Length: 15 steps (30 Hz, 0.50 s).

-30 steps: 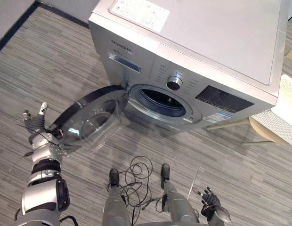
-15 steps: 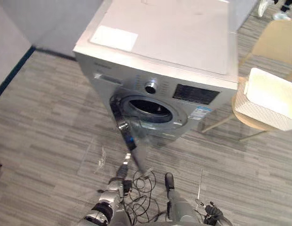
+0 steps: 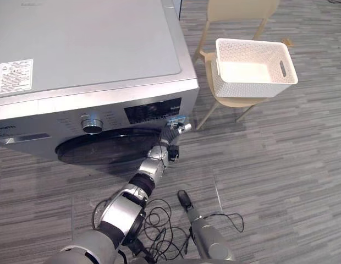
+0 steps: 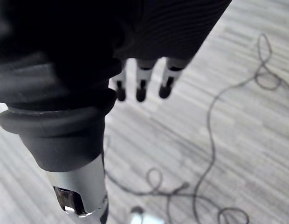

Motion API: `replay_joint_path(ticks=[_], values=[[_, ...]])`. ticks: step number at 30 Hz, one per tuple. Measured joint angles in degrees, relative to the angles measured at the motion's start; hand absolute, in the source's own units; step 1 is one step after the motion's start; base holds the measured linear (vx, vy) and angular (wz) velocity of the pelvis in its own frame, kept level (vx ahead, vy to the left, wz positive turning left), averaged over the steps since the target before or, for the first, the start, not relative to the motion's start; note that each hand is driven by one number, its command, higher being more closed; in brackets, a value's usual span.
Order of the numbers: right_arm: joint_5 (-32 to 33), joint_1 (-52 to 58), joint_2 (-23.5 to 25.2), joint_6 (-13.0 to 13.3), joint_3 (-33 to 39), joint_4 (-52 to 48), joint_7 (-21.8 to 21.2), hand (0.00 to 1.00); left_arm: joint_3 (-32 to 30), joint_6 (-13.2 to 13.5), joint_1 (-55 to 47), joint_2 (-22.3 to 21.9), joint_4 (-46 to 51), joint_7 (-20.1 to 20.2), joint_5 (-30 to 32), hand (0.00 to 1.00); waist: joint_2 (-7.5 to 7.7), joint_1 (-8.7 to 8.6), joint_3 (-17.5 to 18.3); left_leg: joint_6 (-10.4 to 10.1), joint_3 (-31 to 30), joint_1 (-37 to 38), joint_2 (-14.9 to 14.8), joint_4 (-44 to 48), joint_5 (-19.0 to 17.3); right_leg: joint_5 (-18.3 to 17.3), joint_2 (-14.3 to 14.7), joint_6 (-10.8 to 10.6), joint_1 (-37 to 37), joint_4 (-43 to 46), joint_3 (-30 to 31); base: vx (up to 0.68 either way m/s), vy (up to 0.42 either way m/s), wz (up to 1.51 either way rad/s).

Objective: Pick up the laundry basket with both hands and put the clothes into the washing machine.

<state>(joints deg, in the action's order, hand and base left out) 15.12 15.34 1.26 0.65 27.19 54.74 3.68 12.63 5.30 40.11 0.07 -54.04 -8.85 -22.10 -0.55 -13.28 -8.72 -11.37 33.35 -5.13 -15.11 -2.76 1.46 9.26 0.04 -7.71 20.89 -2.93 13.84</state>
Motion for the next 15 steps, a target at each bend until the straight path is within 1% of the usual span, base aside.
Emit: replay_joint_path(ticks=[2, 3, 4, 5, 6, 7, 8, 9, 11, 12, 13, 15], values=[[0.1, 0.0, 0.1, 0.0, -0.2, -0.2, -0.1, 0.0, -1.9, 0.1, -3.2, -0.6, 0.9, 0.6, 0.4, 0.0, -0.83, 0.89, 0.4, 0.0, -0.3, 0.1, -0.3, 0.5, 0.0, 0.0, -0.1, 0.0, -1.0, 0.0, -1.4, 0.01, -0.001, 0.3], [0.1, 0.0, 0.2, 0.0, -0.2, -0.1, -0.1, 0.0, -2.5, 0.3, -6.4, -1.0, 1.9, 1.2, 1.0, 0.0, -1.32, 1.72, 0.7, 0.0, -0.3, 0.8, -0.6, 0.9, 0.0, -0.1, -0.2, 0.1, -2.2, 0.0, -2.3, 0.02, 0.015, 0.47], [0.1, 0.0, 0.0, 0.0, -0.1, -0.4, -0.1, 0.0, -4.0, 0.2, -9.8, -0.8, 1.9, 1.3, 2.0, 0.0, -1.39, 2.17, 0.8, 0.0, -0.3, 2.0, -0.5, 1.2, 0.0, -1.4, -0.7, 2.0, -4.3, 0.2, -3.7, 0.03, 0.02, 0.46], [0.2, 0.0, 0.0, 0.0, -0.1, -0.6, -0.1, 0.0, -4.4, 0.1, -12.1, -0.8, 1.8, 1.4, 2.6, 0.0, -1.44, 2.34, 0.9, 0.0, -0.5, 2.8, -0.5, 1.3, 0.0, -2.0, -0.9, 2.8, -5.4, 0.3, -4.4, 0.02, 0.023, 0.43], [0.3, 0.1, -0.3, 0.1, 0.0, -1.0, -0.2, 0.0, -5.7, 0.0, -17.0, -0.4, 1.7, 1.6, 2.9, 0.0, -2.08, 3.13, 1.8, 0.0, -0.5, 3.4, -0.5, 1.4, 0.0, -2.7, -1.0, 3.1, -6.2, 0.6, -5.0, 0.02, 0.02, 0.28], [0.6, 0.0, -0.8, 0.1, -0.1, -1.3, -0.2, 0.0, -7.0, -0.2, -20.7, -0.1, 1.5, 2.2, 3.8, 0.0, -2.61, 3.33, 2.3, 0.0, -0.7, 3.6, -0.5, 1.4, 0.0, -3.1, -1.2, 3.5, -6.7, 0.7, -5.6, 0.01, 0.016, 0.3], [0.7, -0.6, -1.3, 0.1, -0.1, -1.3, -0.3, 0.0, -8.5, -0.6, -25.0, 0.6, 0.6, 3.2, 5.0, 0.0, -3.39, 3.93, 2.9, 0.0, -1.3, 3.5, -0.5, 1.4, 0.0, -3.3, -1.3, 3.5, -7.1, 0.7, -6.3, 0.01, 0.008, 0.27], [0.8, -1.0, -1.5, 0.1, 0.1, -1.3, -0.4, 0.0, -9.0, -0.9, -26.7, 0.9, -0.4, 3.6, 5.2, 0.0, -3.67, 4.71, 3.1, 0.0, -1.6, 3.7, -0.4, 1.4, 0.0, -3.4, -1.4, 3.4, -7.3, 0.7, -6.7, 0.01, 0.002, 0.37], [0.8, -3.6, -2.2, 0.1, 1.7, 0.1, -1.2, 0.0, -11.2, -1.7, -32.9, 1.4, -3.4, 5.2, 6.7, 0.0, -4.63, 5.28, 3.7, 0.0, -4.0, 4.0, 0.2, 1.3, 0.1, -3.9, -2.3, 3.0, -8.9, 0.6, -9.1, 0.0, 0.012, 0.55], [0.8, -4.3, -2.4, 0.1, 2.1, 0.6, -1.4, 0.0, -11.2, -1.8, -34.2, 1.5, -4.1, 5.6, 7.1, 0.0, -4.75, 5.66, 3.8, 0.0, -4.5, 4.1, 0.3, 1.2, 0.1, -3.9, -2.5, 2.9, -9.5, 0.6, -9.6, -0.02, 0.029, 0.58], [0.8, -5.2, -2.6, 0.1, 2.5, 1.3, -1.7, 0.0, -12.5, -2.3, -36.3, 2.0, -5.4, 6.5, 7.8, 0.0, -4.73, 6.45, 3.8, 0.2, -5.8, 4.5, 0.8, 1.2, 0.2, -4.0, -3.1, 2.8, -10.7, 0.4, -10.7, -0.04, 0.043, 0.55], [0.8, -6.9, -3.4, 0.1, 2.7, 2.7, -2.3, 0.0, -13.4, -2.6, -39.4, 2.2, -7.2, 7.6, 9.8, 0.0, -4.55, 6.57, 4.0, 0.6, -8.2, 5.0, 1.9, 0.7, 0.5, -4.2, -4.0, 2.6, -12.7, -0.3, -12.5, -0.04, 0.04, 0.53]])
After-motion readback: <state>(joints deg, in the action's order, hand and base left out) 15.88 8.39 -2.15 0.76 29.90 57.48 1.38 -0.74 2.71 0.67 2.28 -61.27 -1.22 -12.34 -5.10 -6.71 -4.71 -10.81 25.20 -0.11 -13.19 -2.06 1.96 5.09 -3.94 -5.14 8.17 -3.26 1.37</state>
